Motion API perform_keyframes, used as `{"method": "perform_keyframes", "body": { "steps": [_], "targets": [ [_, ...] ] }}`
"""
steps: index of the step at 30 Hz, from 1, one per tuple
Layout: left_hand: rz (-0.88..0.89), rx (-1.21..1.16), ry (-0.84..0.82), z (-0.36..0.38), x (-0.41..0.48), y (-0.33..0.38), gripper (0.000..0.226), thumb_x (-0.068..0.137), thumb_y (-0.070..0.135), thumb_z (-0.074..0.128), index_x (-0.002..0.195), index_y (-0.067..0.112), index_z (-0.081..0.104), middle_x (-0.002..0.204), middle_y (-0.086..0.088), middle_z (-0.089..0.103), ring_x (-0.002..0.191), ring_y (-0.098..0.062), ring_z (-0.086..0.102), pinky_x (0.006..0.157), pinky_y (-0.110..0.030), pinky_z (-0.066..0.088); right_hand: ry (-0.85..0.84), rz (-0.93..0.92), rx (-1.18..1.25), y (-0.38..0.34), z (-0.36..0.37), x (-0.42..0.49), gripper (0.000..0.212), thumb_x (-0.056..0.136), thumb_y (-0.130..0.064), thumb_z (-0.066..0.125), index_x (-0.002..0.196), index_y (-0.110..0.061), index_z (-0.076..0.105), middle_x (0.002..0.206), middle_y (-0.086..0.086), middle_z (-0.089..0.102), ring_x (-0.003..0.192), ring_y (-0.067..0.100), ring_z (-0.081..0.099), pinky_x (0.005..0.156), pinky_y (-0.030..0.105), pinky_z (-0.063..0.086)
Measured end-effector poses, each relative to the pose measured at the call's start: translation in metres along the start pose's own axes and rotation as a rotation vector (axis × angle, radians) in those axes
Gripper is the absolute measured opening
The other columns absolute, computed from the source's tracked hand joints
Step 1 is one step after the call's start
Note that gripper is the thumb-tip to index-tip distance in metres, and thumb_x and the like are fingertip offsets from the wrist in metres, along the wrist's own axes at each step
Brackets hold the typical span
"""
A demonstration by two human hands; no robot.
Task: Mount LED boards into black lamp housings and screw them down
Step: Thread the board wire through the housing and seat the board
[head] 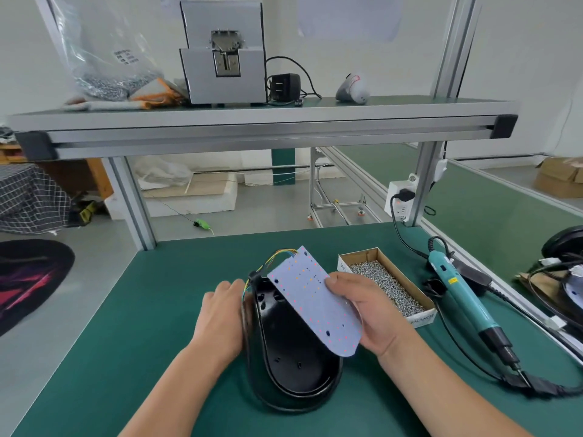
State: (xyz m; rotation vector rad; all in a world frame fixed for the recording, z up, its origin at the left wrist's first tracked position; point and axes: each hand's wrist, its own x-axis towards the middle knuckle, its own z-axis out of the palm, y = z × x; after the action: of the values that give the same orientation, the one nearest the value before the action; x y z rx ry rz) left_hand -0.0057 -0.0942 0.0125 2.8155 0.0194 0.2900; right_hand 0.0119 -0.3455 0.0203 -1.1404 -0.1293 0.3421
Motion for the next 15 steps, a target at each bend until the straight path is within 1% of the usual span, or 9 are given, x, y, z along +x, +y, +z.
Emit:
{"method": "perform_keyframes", "body": {
  "steps": [3,5,6,8,10,11,13,14,15],
  "targets": [
    [0.065,0.176,0.055,0.004,0.003,-0.006,0.031,0.083,0.017,0.021,0.092,0.025,0.050,0.089,0.008,0.046,0.083,-0.021,0.039,0.072,-0.033,0.024,0.002,0.012,0.019,0.003,0.002,-0.001,0.019,0.082,-0.022,0.076,0.079,-0.010,0.063,0.082,0.015,0.064,0.067,0.026,0.063,0.060,0.030,0.049],
    [0.123,0.167,0.121,0.000,0.004,-0.002,0.033,0.074,0.009,0.018,0.081,0.025,0.046,0.081,0.010,0.043,0.077,-0.019,0.037,0.075,-0.031,0.023,0.013,0.027,0.015,0.003,0.005,-0.001,0.020,0.081,-0.023,0.076,0.079,-0.012,0.060,0.081,0.013,0.062,0.067,0.026,0.060,0.059,0.029,0.047],
    [0.167,0.145,0.150,-0.001,0.003,0.004,0.027,0.072,0.001,0.028,0.072,0.025,0.041,0.072,0.009,0.042,0.068,-0.018,0.033,0.074,-0.032,0.026,0.024,0.036,0.003,0.003,0.005,-0.001,0.021,0.081,-0.024,0.075,0.082,-0.011,0.060,0.082,0.013,0.061,0.068,0.026,0.059,0.060,0.030,0.046],
    [0.261,0.082,0.275,0.002,-0.002,0.007,0.033,0.064,-0.006,0.052,0.062,0.025,0.039,0.058,0.004,0.045,0.055,-0.018,0.030,0.061,-0.032,0.032,0.034,0.056,-0.031,0.002,0.006,-0.001,0.023,0.080,-0.025,0.075,0.087,-0.009,0.059,0.082,0.013,0.062,0.068,0.027,0.059,0.061,0.031,0.045],
    [0.140,-0.059,0.273,0.003,-0.002,0.005,0.018,0.074,0.003,0.051,0.067,0.019,0.055,0.067,-0.001,0.054,0.062,-0.019,0.038,0.061,-0.029,0.031,0.038,0.069,-0.044,0.002,0.005,-0.002,0.022,0.079,-0.024,0.075,0.086,-0.009,0.061,0.084,0.014,0.063,0.069,0.027,0.060,0.061,0.032,0.046],
    [0.102,0.004,0.204,0.001,0.000,0.007,0.020,0.075,0.004,0.043,0.068,0.019,0.055,0.069,0.002,0.053,0.061,-0.017,0.034,0.060,-0.028,0.028,0.037,0.070,-0.047,0.002,0.005,-0.001,0.022,0.080,-0.022,0.075,0.088,-0.007,0.061,0.086,0.016,0.063,0.070,0.028,0.061,0.063,0.032,0.046],
    [0.001,0.015,0.082,0.002,0.002,0.007,0.021,0.073,0.006,0.034,0.064,0.024,0.035,0.063,0.008,0.038,0.054,-0.015,0.021,0.053,-0.030,0.013,0.036,0.065,-0.042,0.003,0.004,-0.001,0.026,0.084,-0.020,0.074,0.099,-0.003,0.061,0.093,0.019,0.063,0.074,0.029,0.061,0.065,0.033,0.047],
    [-0.053,0.056,0.057,0.004,0.006,0.006,0.020,0.079,0.009,0.038,0.066,0.024,0.033,0.064,0.006,0.038,0.054,-0.015,0.023,0.052,-0.030,0.012,0.035,0.059,-0.031,0.003,0.003,-0.001,0.028,0.084,-0.020,0.074,0.102,-0.003,0.061,0.094,0.020,0.062,0.075,0.029,0.061,0.065,0.033,0.047],
    [-0.099,0.057,0.053,0.007,0.009,0.003,0.018,0.086,0.015,0.043,0.071,0.024,0.039,0.069,0.006,0.043,0.058,-0.017,0.032,0.052,-0.030,0.018,0.034,0.053,-0.018,0.004,0.003,-0.001,0.029,0.084,-0.021,0.074,0.102,-0.003,0.062,0.094,0.020,0.063,0.075,0.029,0.061,0.065,0.033,0.048]
  ]
}}
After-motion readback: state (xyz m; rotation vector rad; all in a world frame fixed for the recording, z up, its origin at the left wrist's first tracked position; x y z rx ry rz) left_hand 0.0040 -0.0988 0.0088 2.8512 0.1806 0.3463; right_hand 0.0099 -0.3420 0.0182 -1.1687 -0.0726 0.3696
